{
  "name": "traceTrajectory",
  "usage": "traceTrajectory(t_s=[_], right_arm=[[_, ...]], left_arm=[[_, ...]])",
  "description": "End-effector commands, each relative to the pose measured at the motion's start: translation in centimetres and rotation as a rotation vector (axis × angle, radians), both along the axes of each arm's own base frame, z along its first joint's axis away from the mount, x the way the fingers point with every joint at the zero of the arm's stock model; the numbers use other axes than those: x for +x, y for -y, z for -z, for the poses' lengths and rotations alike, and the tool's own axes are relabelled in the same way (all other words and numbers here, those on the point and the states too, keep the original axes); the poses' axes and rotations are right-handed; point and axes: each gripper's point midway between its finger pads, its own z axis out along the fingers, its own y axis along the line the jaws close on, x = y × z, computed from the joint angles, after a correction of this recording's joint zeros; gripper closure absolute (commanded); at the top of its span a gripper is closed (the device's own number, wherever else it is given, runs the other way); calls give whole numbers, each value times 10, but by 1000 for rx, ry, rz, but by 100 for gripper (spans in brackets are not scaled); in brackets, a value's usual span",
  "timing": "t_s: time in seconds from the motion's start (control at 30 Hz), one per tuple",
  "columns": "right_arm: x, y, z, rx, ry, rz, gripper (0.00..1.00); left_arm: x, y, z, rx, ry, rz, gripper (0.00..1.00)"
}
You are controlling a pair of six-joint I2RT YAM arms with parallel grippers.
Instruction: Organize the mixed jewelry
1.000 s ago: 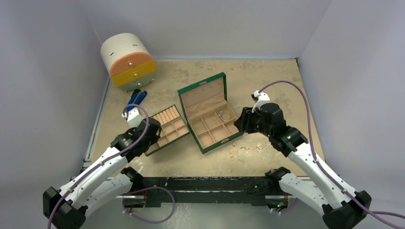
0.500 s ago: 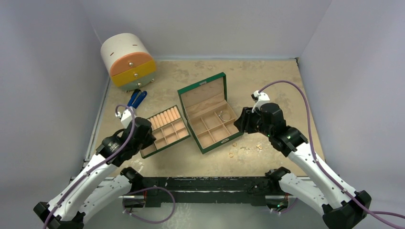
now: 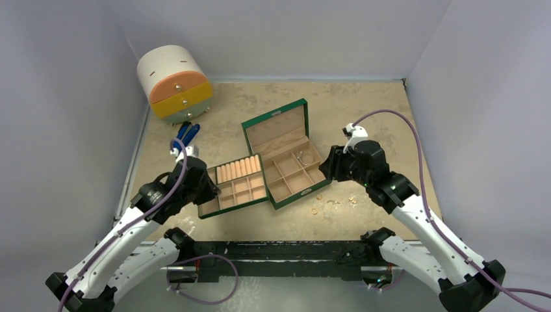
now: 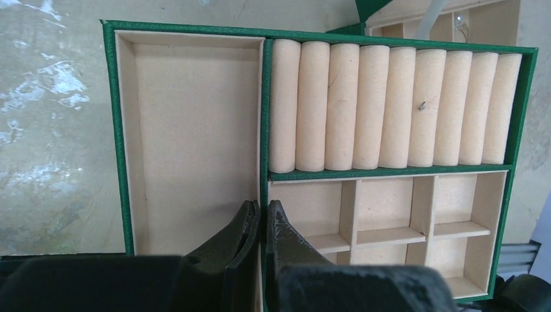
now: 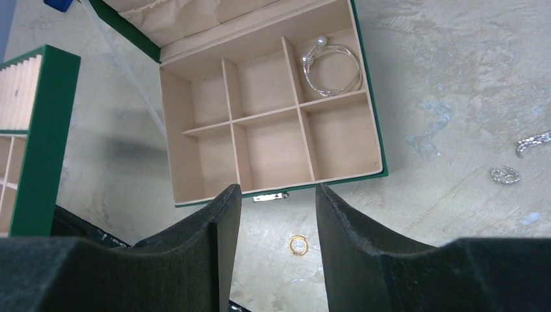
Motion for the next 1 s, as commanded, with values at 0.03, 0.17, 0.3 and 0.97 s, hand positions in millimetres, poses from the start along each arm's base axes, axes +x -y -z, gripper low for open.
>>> traceTrajectory(t_s=[0.03, 0.17, 0.3, 0.97], right_arm=[[7, 6, -18, 12, 64, 42, 51], [7, 9, -19, 13, 70, 58, 51], [8, 12, -22, 14, 78, 80, 51], [10, 33, -29, 3, 77, 219, 51]], left_arm=[[13, 29, -33, -121, 84, 78, 100], [16, 44, -41, -154, 84, 114, 100], [21, 50, -49, -152, 88, 117, 100], [27, 145, -75, -251, 182, 163, 100]])
